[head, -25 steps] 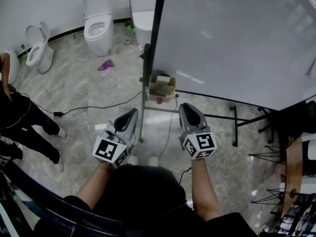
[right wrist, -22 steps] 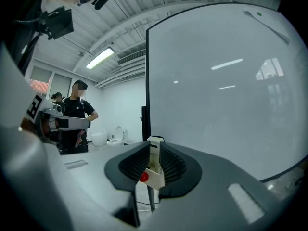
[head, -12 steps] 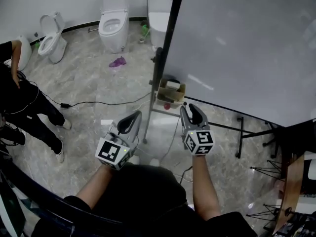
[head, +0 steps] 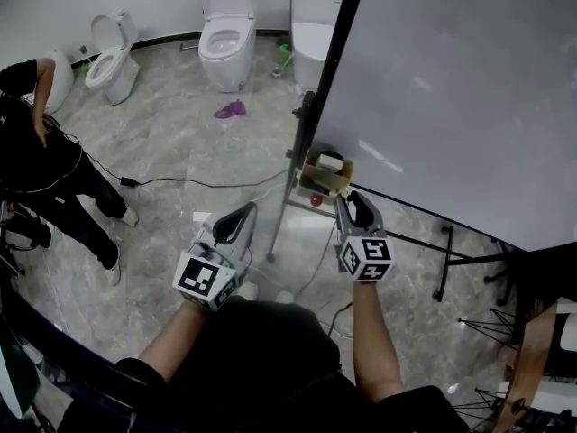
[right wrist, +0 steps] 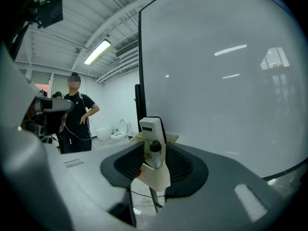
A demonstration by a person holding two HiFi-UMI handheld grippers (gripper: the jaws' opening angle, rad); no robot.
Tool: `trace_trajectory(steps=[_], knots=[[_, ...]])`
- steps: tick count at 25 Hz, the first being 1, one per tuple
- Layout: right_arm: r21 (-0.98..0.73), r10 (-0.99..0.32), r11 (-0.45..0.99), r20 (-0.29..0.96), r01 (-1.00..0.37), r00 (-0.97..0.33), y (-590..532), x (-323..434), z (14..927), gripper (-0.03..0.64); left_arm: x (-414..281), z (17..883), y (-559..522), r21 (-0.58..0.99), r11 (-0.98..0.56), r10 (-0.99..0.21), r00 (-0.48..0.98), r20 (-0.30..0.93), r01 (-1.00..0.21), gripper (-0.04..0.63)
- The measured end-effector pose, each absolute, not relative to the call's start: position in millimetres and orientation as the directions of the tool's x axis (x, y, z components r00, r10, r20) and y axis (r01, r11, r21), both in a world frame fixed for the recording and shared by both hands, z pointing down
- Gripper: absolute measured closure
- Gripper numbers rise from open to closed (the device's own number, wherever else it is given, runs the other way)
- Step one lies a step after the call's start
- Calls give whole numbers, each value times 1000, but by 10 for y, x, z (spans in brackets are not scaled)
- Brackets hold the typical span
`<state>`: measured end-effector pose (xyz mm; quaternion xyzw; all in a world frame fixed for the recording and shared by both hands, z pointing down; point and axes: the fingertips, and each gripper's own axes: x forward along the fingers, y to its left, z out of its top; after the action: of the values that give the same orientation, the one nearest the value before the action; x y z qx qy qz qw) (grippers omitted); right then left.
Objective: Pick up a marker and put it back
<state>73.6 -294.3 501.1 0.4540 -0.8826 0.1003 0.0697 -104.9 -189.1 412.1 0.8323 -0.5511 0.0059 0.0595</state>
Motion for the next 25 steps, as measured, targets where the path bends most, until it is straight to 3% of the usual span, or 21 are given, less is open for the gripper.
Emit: trace_trajectory(steps=[3, 25], knots=[[-103, -790, 566, 217, -818, -574, -2969, 722, 5029, 532, -1094, 4140, -1907, 83, -379, -919, 385, 80, -922, 591], [-64, -812, 574, 80, -816, -578, -2751, 739, 4353, 534, -1015, 4054, -1949, 84, -424, -901, 430, 63, -902, 591]])
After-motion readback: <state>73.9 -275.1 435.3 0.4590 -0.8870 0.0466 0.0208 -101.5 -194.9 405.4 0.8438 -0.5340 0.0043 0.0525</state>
